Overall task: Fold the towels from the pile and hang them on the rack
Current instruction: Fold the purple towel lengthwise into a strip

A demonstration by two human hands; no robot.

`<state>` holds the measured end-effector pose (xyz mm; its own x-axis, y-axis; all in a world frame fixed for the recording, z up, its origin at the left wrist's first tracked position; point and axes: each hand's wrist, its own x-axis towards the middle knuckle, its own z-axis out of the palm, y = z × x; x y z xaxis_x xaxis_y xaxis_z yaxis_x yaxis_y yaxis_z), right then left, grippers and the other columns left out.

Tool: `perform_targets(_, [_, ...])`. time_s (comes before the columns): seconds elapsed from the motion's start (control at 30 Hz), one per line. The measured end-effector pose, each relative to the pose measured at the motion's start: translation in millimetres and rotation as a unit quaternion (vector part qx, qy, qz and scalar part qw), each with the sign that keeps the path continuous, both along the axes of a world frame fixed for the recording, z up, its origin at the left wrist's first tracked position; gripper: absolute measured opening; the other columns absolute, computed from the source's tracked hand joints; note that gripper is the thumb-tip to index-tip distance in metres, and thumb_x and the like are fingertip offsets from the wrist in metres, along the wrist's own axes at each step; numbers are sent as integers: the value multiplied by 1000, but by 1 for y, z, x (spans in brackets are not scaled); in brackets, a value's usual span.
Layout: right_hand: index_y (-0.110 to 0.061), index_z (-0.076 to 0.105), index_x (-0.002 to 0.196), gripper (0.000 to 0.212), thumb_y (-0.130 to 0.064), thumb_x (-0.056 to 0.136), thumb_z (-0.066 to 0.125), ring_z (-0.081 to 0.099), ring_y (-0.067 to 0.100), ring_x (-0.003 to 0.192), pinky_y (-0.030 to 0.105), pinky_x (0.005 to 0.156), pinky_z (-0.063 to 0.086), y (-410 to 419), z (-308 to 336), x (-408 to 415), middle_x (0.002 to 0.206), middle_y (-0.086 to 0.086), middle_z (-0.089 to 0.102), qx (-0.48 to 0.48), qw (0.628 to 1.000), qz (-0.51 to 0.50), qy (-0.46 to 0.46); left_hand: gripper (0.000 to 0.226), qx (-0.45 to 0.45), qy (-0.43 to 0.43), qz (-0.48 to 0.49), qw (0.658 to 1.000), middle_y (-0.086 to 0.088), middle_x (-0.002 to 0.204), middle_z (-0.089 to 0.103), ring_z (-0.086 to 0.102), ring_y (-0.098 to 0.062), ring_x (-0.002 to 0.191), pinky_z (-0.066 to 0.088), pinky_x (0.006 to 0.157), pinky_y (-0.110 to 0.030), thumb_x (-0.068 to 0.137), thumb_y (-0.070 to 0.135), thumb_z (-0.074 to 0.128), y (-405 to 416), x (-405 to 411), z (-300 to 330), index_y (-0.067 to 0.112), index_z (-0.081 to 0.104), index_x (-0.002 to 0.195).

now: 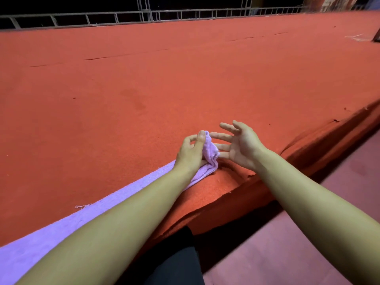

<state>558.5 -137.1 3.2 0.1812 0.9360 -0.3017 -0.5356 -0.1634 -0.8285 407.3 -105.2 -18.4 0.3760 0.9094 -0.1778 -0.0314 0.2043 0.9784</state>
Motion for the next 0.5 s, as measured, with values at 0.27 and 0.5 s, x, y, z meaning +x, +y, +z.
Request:
perform_targets(0.27, [-21, 45, 140, 42, -20, 99, 36, 67, 43, 95, 45, 76, 58, 3, 1, -12, 129, 19, 62, 73, 992, 97, -23, 72, 46, 84, 26, 995, 0, 112, 68, 70, -18, 94, 58, 87, -45, 59, 33, 83, 3, -14, 6, 26, 49, 122])
perform_targets(0.5, [-22, 39, 146, 70, 1, 87, 68, 56, 8, 81, 19, 82, 48, 15, -17, -17, 119, 2, 64, 167, 853, 68, -490, 52, 155, 183, 39, 970, 5, 119, 57, 57, -14, 108, 44, 92, -25, 89, 10, 64, 2, -24, 4, 22, 44, 137])
